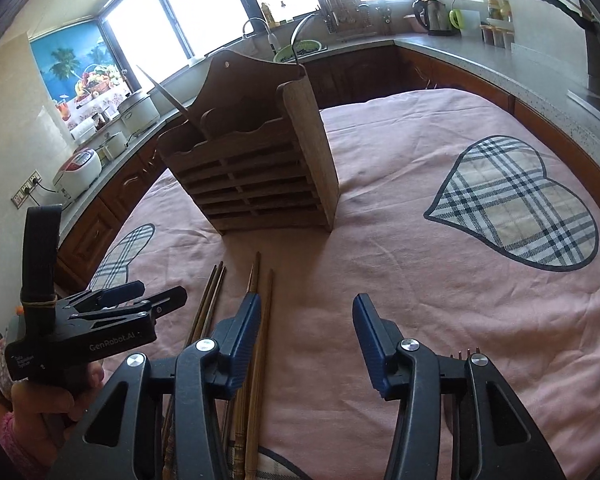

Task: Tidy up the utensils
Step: 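Move both tools back down to the chopsticks lying on the cloth, then grasp a wooden chopstick with the right tool while the left tool grasps another chopstick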

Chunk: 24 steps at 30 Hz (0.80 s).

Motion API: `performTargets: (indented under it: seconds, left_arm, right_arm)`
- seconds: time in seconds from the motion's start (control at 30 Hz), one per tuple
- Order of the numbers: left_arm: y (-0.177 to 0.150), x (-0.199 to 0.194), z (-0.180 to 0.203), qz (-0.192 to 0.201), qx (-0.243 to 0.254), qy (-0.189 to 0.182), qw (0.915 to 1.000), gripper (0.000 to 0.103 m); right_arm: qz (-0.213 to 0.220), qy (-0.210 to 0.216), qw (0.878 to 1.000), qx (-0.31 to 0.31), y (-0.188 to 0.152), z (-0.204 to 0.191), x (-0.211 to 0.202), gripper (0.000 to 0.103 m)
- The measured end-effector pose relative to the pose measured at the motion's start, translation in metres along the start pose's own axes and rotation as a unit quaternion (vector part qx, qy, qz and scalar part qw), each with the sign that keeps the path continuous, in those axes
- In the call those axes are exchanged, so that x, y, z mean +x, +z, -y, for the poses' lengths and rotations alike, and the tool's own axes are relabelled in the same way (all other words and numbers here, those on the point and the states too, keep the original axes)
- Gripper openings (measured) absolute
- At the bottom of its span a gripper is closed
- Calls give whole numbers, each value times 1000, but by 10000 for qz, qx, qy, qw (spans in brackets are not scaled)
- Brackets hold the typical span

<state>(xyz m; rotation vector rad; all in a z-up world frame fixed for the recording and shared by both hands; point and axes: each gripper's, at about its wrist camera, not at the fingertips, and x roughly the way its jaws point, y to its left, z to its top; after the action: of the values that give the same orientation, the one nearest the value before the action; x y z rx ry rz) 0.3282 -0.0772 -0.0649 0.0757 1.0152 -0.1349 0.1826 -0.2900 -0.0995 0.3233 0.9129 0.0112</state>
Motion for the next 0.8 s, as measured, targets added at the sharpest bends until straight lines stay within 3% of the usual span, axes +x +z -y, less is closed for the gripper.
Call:
performTargets:
  seconds: [0.17,0.23,0.47,0.57,0.67,0.8]
  left_arm:
    - [0,12,-4,-18,32,113,9999,65]
    - [-4,17,-9,-134,88,290,9995,63]
    - [-5,8,-43,-75,-502,-393,9979,59]
    - [1,12,-43,-130,-487,-673,9965,59]
    - [5,18,-36,-145,-343,-689,9969,59]
    - [11,30,-25,-156,-162,-615,9979,59]
  right_arm:
    - [-72,23,10000,-45,1,0,10,47]
    - [-134,47,9999,-72,2,-2,16,40]
    - [-365,140,9988,-295,6,-18,41,28]
    - [-514,99,9975,-478,8,-26,53,26]
    - [-756,-106,9947,-695,7,-32,71,16]
    - [-809,-284,9916,-964,12,-37,79,11]
